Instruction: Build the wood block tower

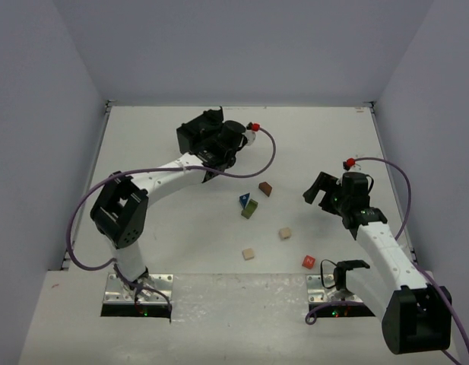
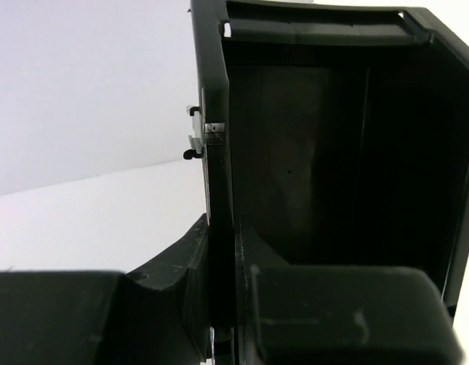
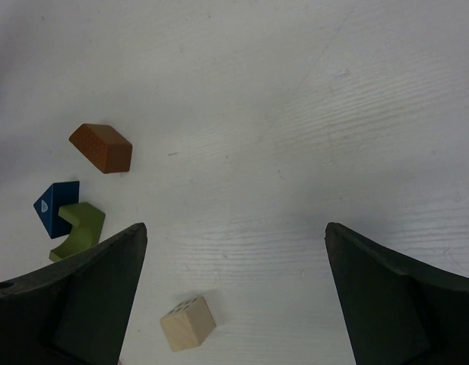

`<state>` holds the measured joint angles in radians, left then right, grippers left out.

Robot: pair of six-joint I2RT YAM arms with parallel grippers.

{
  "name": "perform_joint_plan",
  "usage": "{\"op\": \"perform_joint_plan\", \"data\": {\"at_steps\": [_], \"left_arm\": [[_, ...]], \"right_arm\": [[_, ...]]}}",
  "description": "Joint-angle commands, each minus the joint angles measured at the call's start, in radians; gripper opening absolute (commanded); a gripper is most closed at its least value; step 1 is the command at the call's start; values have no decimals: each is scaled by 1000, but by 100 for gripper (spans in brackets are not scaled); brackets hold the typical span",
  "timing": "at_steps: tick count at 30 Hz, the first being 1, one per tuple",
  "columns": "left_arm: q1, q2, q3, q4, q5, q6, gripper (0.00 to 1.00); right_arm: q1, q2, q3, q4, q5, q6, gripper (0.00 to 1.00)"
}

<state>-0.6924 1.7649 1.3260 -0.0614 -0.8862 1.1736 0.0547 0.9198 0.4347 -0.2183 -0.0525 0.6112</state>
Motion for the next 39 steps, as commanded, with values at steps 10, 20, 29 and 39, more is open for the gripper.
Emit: {"op": "perform_joint_plan", "data": {"at_steps": [10, 20, 29, 39], "left_arm": [[604, 84, 505, -222, 802, -886, 0], [822, 196, 576, -444, 662, -1777, 0], [823, -219, -56, -259, 455, -2078, 0], [823, -312, -246, -412, 190, -2343, 0]], "right_arm": [[2, -12, 28, 45, -13, 26, 99], [0, -22, 21, 34, -15, 38, 99], [1, -56, 11, 23, 2, 45, 99], [0, -39, 16, 22, -14, 45, 99]]}}
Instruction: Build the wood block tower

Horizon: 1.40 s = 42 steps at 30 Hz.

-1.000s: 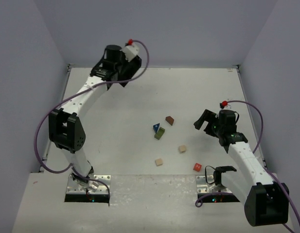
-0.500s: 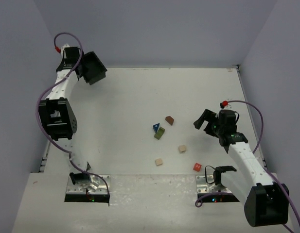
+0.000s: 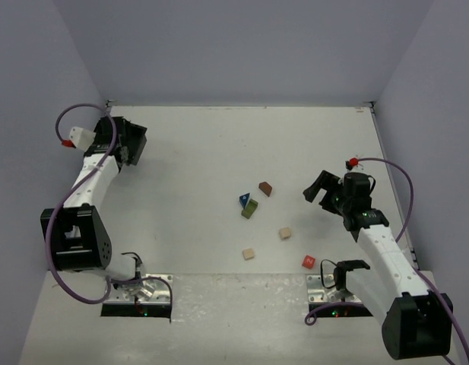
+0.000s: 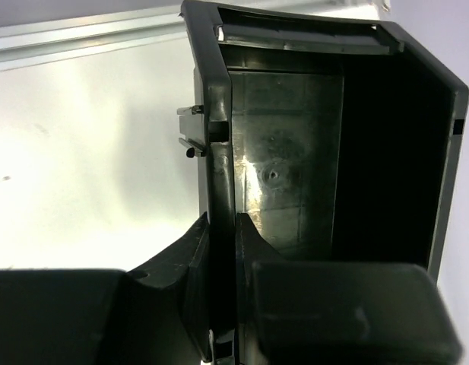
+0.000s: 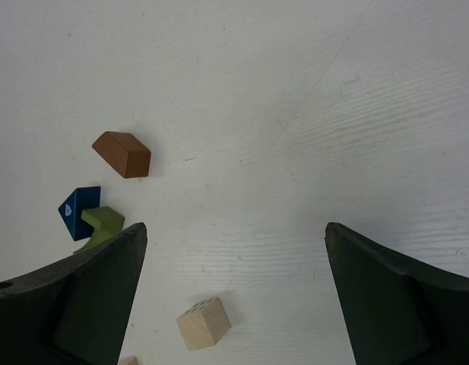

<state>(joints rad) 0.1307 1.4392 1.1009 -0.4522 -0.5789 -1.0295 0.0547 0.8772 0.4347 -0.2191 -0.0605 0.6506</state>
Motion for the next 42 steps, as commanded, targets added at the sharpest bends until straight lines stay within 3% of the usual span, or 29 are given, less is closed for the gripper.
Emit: {"op": "perform_joint_plan", "data": {"at_steps": [1, 9, 17, 23, 28, 30, 31, 34, 38, 40, 42], "left_arm": [[1, 23, -18, -47, -125, -164, 0], [0, 154, 23, -126, -116, -220, 0], [1, 173, -17, -84, -82, -204, 23], [3, 169, -38, -82, -67, -199, 28], [3, 87, -16, -64, -37, -83, 76], [2, -19, -33, -3, 20, -13, 95], [1, -65, -49, 27, 44, 28, 99], [0, -185, -103, 151, 158, 161, 100], [-39, -337, -204, 336, 544, 382, 100], [-128, -363, -240, 424, 695, 469, 100], [-300, -343, -246, 487, 753, 525, 100]], "right_arm": [[0, 3, 15, 24, -7, 4, 99], [0, 2, 15, 26, -10, -2, 99], [1, 18, 21, 25, -12, -2, 99], [2, 7, 21, 23, -19, -1, 99], [0, -7, 24, 17, -44, -14, 99], [0, -16, 23, 23, -52, -24, 99], [1, -20, 22, 25, -57, -28, 99], [0, -40, 20, 36, -94, -46, 99], [2, -61, 3, 87, -202, -81, 99], [3, -62, 1, 104, -255, -92, 99], [4, -60, 1, 122, -288, -100, 99]]}}
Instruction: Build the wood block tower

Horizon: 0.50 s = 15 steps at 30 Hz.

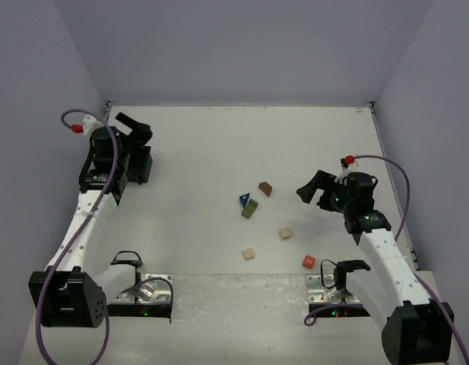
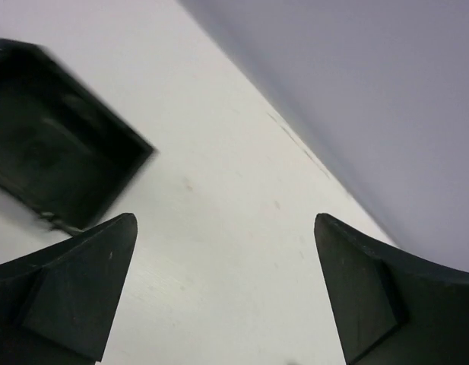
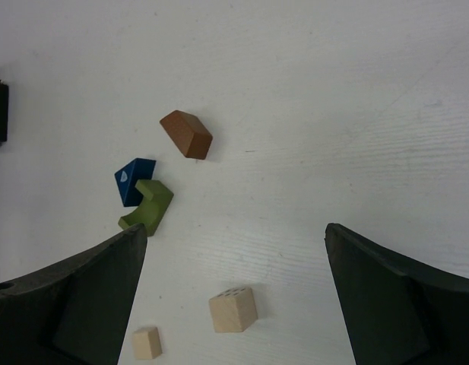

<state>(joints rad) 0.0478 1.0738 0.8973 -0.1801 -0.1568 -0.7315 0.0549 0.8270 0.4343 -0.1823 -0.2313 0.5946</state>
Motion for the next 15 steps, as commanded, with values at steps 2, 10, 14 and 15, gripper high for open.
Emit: {"op": "perform_joint_plan", "data": {"at_steps": [2, 10, 14, 15], "left_arm": [[-384, 66, -40, 227, 346, 324, 100], [-542, 264, -50, 258, 407, 451, 100], [-542, 305, -41, 236, 321, 443, 100], [-542, 309, -40, 235, 309, 442, 100]], "right_arm": [[11, -4, 4, 93, -154, -58, 99], [127, 34, 5, 139, -147, -141, 99], [277, 105, 55, 72, 19, -197, 99], [291, 126, 66, 73, 26, -199, 99]]}}
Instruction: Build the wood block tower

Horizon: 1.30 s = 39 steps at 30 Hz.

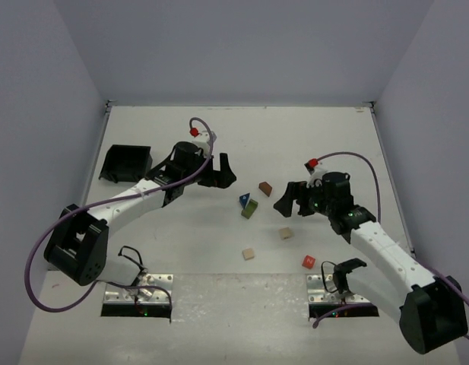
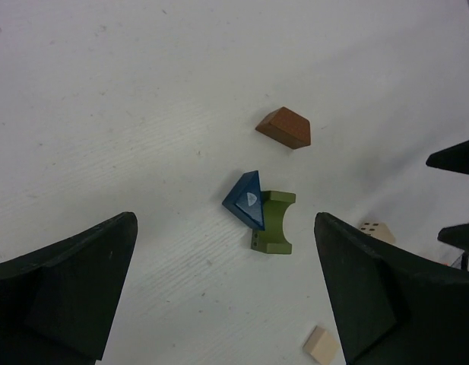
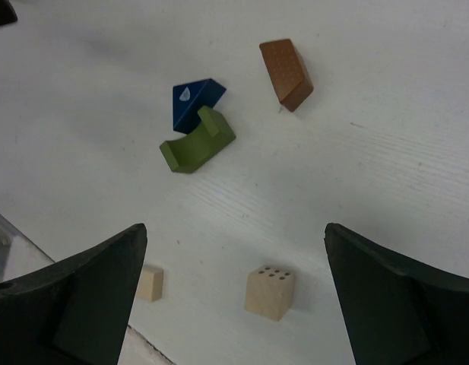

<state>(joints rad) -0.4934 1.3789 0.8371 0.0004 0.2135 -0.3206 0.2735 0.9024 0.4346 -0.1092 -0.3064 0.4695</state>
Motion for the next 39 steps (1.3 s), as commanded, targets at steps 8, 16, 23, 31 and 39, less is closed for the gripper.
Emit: {"op": "perform_joint_plan", "data": {"at_steps": [8, 16, 23, 31, 39], "left_arm": [[-1, -23, 12, 50, -137, 20, 100], [-1, -113, -41, 44, -263, -18, 100], [0, -118, -46, 43, -258, -23, 100], [-1, -110, -46, 47, -252, -26, 100], [0, -115, -38, 41, -220, -21, 100]], "right_arm": [[249, 269, 164, 50, 145, -190, 99], [347, 557, 302, 153, 293, -292, 93], [354, 693, 374, 169, 286, -290, 63], [355, 740, 349, 212, 188, -275, 53], [355, 764, 324, 279, 130, -288, 30]]}}
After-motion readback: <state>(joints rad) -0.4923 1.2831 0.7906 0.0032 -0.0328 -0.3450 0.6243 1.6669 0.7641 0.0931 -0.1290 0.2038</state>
